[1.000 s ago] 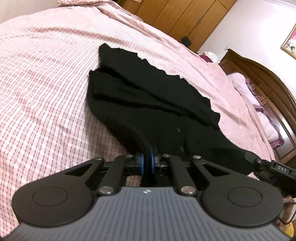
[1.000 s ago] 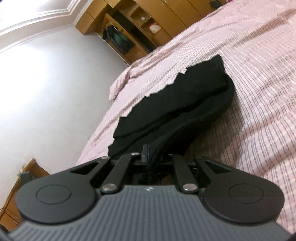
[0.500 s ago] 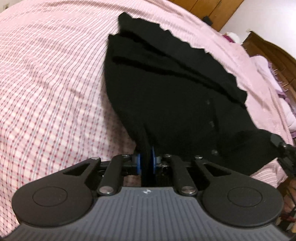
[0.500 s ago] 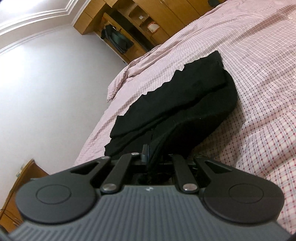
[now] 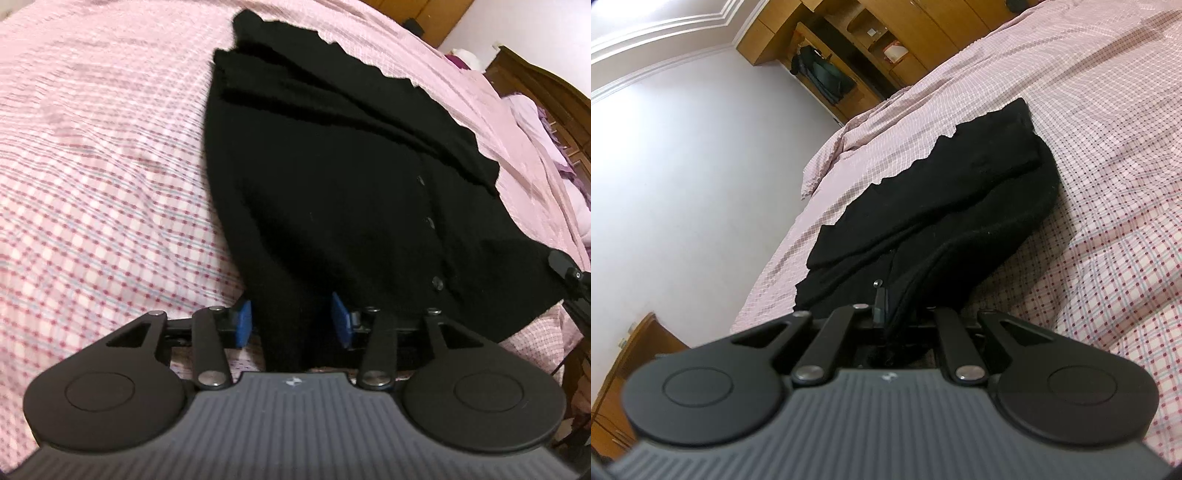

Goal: Fold small clothes

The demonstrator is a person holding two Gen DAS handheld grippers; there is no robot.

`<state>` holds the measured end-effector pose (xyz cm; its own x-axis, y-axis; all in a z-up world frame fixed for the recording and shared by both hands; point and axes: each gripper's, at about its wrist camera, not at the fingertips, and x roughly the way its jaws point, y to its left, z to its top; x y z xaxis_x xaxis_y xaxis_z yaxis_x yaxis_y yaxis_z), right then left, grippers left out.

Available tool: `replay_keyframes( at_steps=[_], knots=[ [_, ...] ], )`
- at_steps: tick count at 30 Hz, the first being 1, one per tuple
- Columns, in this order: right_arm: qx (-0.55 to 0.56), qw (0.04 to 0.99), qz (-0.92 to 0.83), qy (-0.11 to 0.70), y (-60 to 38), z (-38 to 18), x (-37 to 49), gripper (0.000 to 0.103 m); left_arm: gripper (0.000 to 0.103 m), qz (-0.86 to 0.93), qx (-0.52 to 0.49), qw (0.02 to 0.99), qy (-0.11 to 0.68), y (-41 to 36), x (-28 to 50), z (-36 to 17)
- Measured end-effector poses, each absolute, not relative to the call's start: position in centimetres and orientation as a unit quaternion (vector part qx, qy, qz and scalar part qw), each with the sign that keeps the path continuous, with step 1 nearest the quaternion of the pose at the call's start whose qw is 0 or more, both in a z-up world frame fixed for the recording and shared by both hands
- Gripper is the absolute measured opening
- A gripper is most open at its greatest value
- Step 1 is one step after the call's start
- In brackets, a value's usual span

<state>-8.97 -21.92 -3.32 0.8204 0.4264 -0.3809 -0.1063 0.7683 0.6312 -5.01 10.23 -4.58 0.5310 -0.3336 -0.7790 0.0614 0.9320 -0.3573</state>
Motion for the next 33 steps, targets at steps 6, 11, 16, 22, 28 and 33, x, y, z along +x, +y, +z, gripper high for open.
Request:
replay_keyframes(
  at_steps=[6, 11, 16, 22, 28, 33],
  knots=[
    [0.309, 0.903, 0.146, 0.261, -22.0, -3.4, -9.1, 0.008, 0.065, -0.132, -0.104, 0.863, 0.477, 9.1, -4.5, -5.3],
    [0.307, 0.904, 0.145, 0.26, -21.9, -3.2, -9.1, 0.008, 0.01, -0.169, -0.117, 0.86, 0.468, 9.0, -4.5, -5.4],
    [0.321, 0.901, 0.15, 0.25, -22.4, -3.1, -9.1, 0.008, 0.008, -0.208, -0.194, 0.861, 0.422, 11.0, -4.7, -3.2],
    [0.354, 0.897, 0.151, 0.219, -23.3, -2.3, -7.8, 0.008, 0.008, -0.217, -0.243, 0.878, 0.351, 12.1, -3.4, 0.9],
    [0.357, 0.905, 0.147, 0.18, -23.7, -0.3, -5.2, 0.008, 0.008, -0.191, -0.254, 0.902, 0.292, 11.9, -0.5, 4.2],
    [0.345, 0.914, 0.146, 0.155, -23.8, 1.4, -1.9, 0.008, 0.008, -0.165, -0.248, 0.92, 0.256, 10.8, 3.7, 6.7]
  ],
)
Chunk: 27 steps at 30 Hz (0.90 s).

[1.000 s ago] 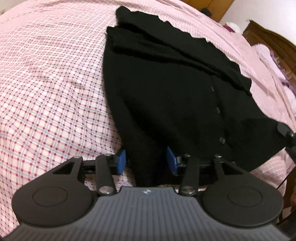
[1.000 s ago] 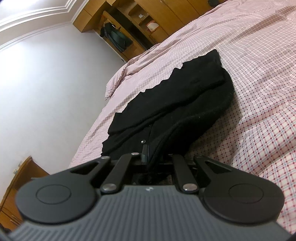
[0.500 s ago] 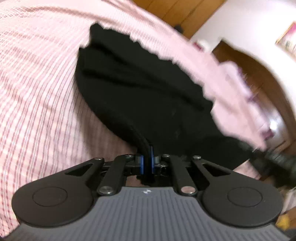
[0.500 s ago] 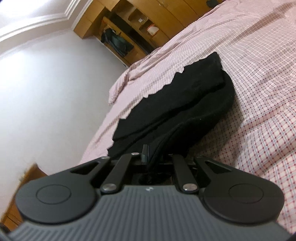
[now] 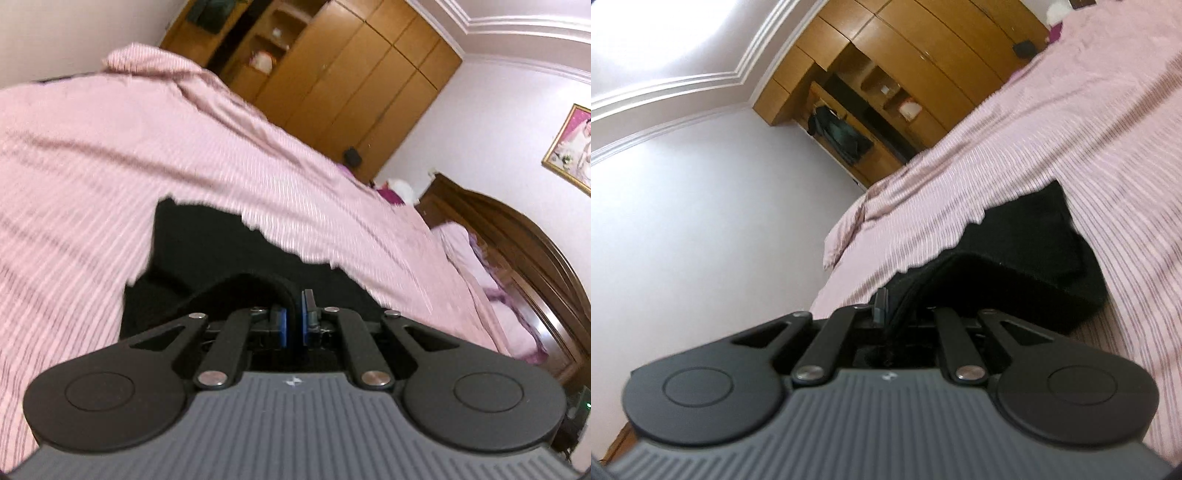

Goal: Fold small clothes

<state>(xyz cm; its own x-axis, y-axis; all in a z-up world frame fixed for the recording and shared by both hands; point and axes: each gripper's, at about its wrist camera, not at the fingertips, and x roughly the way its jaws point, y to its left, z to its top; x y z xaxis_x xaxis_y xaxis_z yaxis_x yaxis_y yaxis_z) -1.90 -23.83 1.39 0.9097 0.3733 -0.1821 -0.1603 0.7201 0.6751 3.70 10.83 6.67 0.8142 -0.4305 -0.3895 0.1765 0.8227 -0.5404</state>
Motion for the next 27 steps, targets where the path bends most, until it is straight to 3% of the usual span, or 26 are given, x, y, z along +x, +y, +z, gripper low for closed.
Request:
replay_keyframes(
  at_steps=[14, 27],
  knots=[
    [0.302, 0.94, 0.111, 0.115, -24.5, 3.3, 10.3, 0.008, 0.008, -0.094, -0.208, 0.949, 0.219, 7.3, 16.2, 9.3],
    [0.266, 0.937, 0.045, 0.221, -24.0, -5.1, 20.9, 0.011, 0.009, -0.03, -0.128, 0.934, 0.333, 5.5, 28.4, -1.4]
  ],
)
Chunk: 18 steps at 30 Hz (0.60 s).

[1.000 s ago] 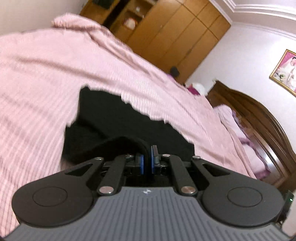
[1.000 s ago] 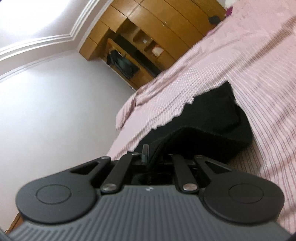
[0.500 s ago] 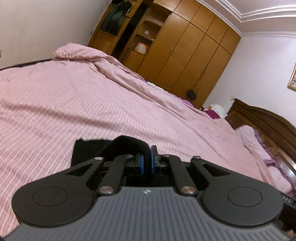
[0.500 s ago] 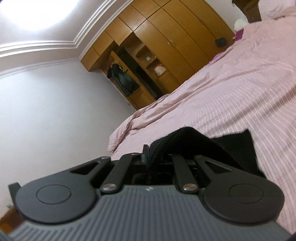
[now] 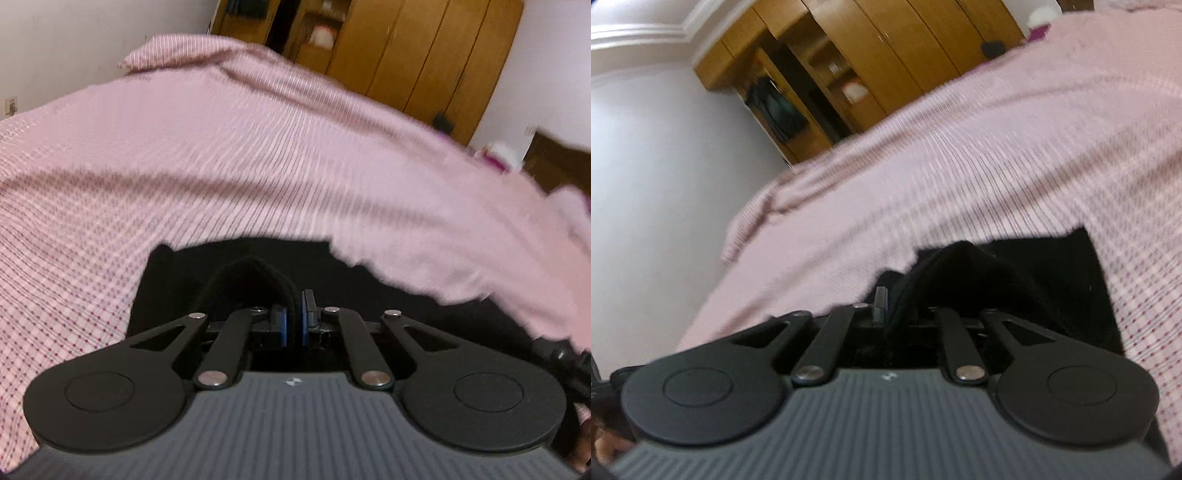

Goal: Fold small clothes

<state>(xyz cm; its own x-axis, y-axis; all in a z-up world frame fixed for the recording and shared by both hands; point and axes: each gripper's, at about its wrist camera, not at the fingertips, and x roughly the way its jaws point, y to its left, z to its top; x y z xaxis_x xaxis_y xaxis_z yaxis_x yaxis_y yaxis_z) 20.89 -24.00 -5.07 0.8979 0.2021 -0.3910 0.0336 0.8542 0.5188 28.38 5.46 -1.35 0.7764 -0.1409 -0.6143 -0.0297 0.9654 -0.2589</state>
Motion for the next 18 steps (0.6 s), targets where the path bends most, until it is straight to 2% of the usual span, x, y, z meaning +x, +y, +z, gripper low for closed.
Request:
replay_keyframes(
  at_steps=[3, 7, 9, 11, 13, 18],
  knots=[
    [0.279, 0.925, 0.04, 0.255, -24.5, -7.2, 21.8, 0.012, 0.009, -0.034, -0.11, 0.932, 0.344, 5.5, 29.0, -3.0],
    [0.296, 0.921, 0.052, 0.249, -25.1, -7.4, 21.2, 0.014, 0.012, -0.046, -0.093, 0.93, 0.352, 5.4, 29.2, -2.6],
    [0.287, 0.922, 0.052, 0.253, -25.1, -6.9, 20.9, 0.022, 0.019, -0.053, -0.095, 0.928, 0.355, 5.5, 28.9, -1.7],
    [0.27, 0.928, 0.054, 0.252, -24.8, -6.1, 20.1, 0.04, 0.039, -0.057, -0.088, 0.929, 0.354, 5.5, 28.2, -0.7],
    [0.251, 0.935, 0.053, 0.244, -24.7, -5.3, 19.2, 0.052, 0.048, -0.062, -0.077, 0.935, 0.341, 5.3, 26.9, 0.8],
    [0.22, 0.945, 0.069, 0.234, -24.6, -3.8, 17.5, 0.053, 0.057, -0.08, -0.054, 0.946, 0.309, 5.0, 24.0, 3.5]
  ],
)
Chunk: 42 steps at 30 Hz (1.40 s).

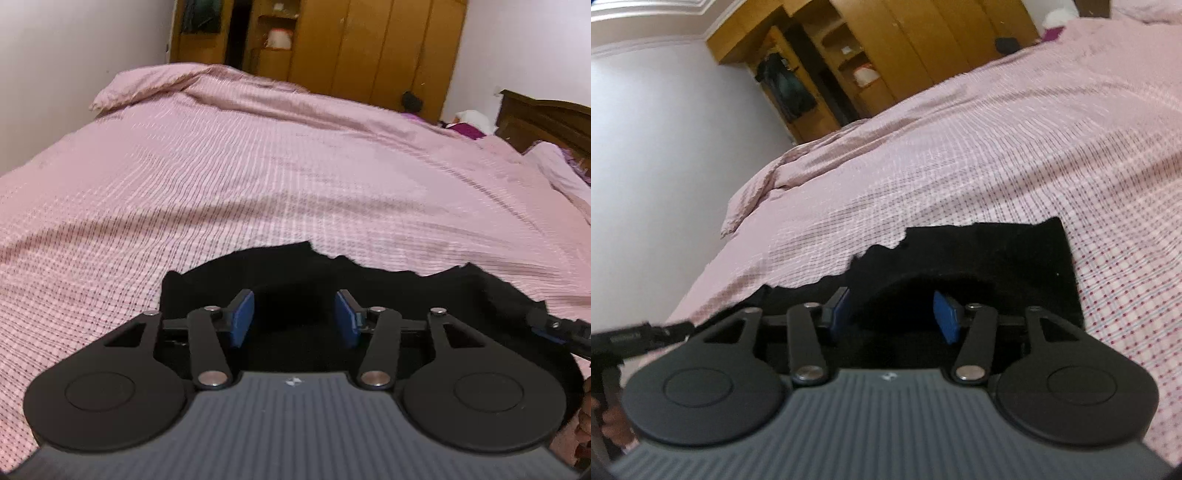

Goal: Fold small clothes

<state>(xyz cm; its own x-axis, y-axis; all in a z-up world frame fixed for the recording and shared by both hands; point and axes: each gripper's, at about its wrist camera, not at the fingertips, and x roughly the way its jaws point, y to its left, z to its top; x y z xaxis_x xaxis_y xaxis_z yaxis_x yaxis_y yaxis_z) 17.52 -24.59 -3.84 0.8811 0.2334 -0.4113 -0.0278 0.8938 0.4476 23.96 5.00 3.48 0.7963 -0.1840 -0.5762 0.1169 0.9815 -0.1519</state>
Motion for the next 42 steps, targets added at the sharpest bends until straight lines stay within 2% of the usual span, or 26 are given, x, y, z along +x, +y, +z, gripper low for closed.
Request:
replay_keyframes(
  at_steps=[5, 10, 13, 17, 21, 27, 34, 42],
  knots=[
    [0.154, 0.954, 0.096, 0.24, -23.0, -3.2, 17.3, 0.053, 0.067, -0.109, -0.046, 0.944, 0.307, 4.1, 23.2, 3.5],
    [0.1, 0.948, 0.09, 0.29, -22.0, -3.9, 20.1, 0.052, 0.068, -0.097, -0.026, 0.94, 0.327, 3.1, 25.1, 1.2],
    [0.081, 0.953, 0.062, 0.285, -22.5, -4.3, 21.6, 0.05, 0.068, -0.08, -0.022, 0.937, 0.341, 3.1, 26.9, -0.2],
    [0.076, 0.961, 0.016, 0.266, -23.6, -4.4, 23.3, 0.049, 0.068, -0.06, -0.014, 0.934, 0.351, 3.3, 29.1, -1.8],
    [0.092, 0.955, -0.032, 0.281, -24.8, -5.8, 24.9, 0.049, 0.068, -0.044, 0.011, 0.938, 0.343, 2.9, 30.5, -2.7],
    [0.125, 0.955, -0.027, 0.269, -25.9, -6.8, 24.8, 0.048, 0.073, -0.031, 0.022, 0.939, 0.341, 2.6, 31.3, -3.6],
    [0.135, 0.953, -0.024, 0.27, -26.1, -6.0, 24.4, 0.05, 0.078, -0.02, 0.016, 0.935, 0.354, 2.7, 30.8, -2.5],
    [0.144, 0.959, -0.031, 0.243, -26.0, -3.2, 18.8, 0.055, 0.085, -0.008, -0.019, 0.928, 0.372, 4.2, 28.2, 0.2]
  ],
)
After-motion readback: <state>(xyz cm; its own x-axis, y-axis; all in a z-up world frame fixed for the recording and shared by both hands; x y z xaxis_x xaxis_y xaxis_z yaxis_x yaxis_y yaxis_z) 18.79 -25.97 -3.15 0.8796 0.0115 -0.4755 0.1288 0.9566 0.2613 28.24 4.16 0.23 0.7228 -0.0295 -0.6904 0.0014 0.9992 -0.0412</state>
